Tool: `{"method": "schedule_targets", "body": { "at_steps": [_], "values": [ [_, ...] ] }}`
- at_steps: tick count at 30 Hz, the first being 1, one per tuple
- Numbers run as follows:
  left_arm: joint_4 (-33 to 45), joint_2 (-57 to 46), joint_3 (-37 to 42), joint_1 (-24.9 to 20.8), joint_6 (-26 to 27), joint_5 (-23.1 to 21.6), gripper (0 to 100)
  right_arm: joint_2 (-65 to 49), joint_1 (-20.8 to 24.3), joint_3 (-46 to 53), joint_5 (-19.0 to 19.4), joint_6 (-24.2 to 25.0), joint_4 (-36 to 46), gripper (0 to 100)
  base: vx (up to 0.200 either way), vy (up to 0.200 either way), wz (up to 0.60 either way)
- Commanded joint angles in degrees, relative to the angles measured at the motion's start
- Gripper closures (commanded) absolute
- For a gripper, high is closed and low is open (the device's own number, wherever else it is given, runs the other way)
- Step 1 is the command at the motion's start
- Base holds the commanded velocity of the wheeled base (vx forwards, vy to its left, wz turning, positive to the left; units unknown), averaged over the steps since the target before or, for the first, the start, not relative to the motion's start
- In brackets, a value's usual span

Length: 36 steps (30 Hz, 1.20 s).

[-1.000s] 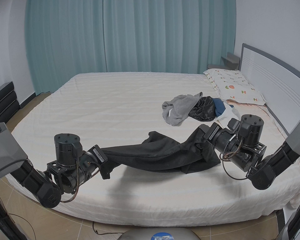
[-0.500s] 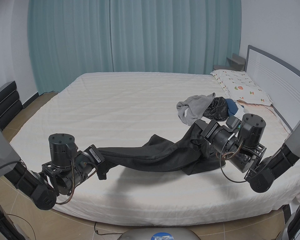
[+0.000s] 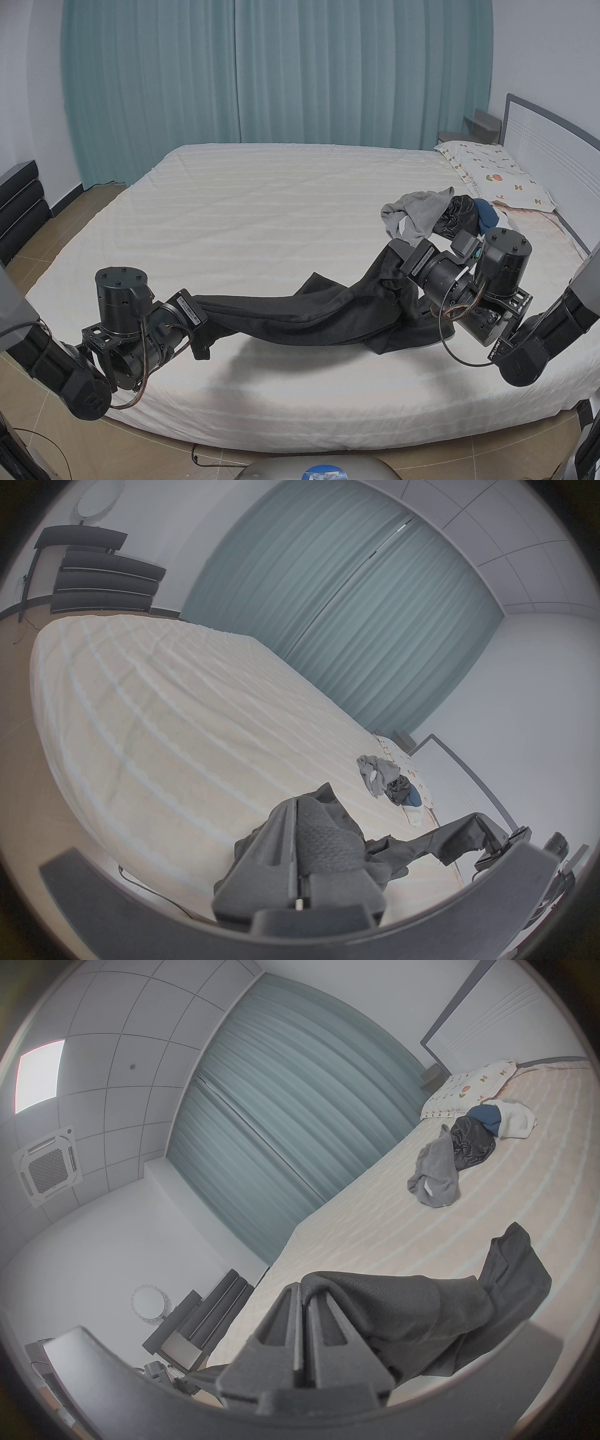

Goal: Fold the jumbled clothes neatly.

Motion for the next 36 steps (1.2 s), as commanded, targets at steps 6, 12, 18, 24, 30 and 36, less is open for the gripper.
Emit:
{"method": "schedule_targets", "body": {
  "at_steps": [6,12,18,24,30,36],
  "values": [
    [0.0,-0.7,0.7,0.2,0.1,0.1,100,-0.9,0.0,0.1,0.0,-0.4,0.1,100,0.000,0.100,0.00],
    [-0.1,-0.6,1.7,-0.6,0.1,0.1,100,-1.6,-1.4,2.2,0.2,-0.2,0.0,100,0.000,0.000,0.00],
    [-0.1,-1.1,3.0,-2.0,0.1,1.5,100,-5.8,-1.4,7.3,0.6,0.2,0.0,100,-0.100,0.000,0.00],
    [-0.2,-3.7,4.6,-4.7,0.2,3.1,100,-12.0,-1.0,12.1,0.3,0.2,0.0,100,-0.200,0.000,0.00],
    [0.5,-9.3,5.5,-6.8,0.9,4.5,100,-22.7,-0.5,16.4,0.0,0.0,1.2,100,-0.200,0.000,0.00],
    [0.6,-16.3,5.7,-7.3,5.0,5.7,100,-36.8,-1.0,15.3,0.0,-0.3,8.4,100,-0.100,0.000,0.00]
  ]
}}
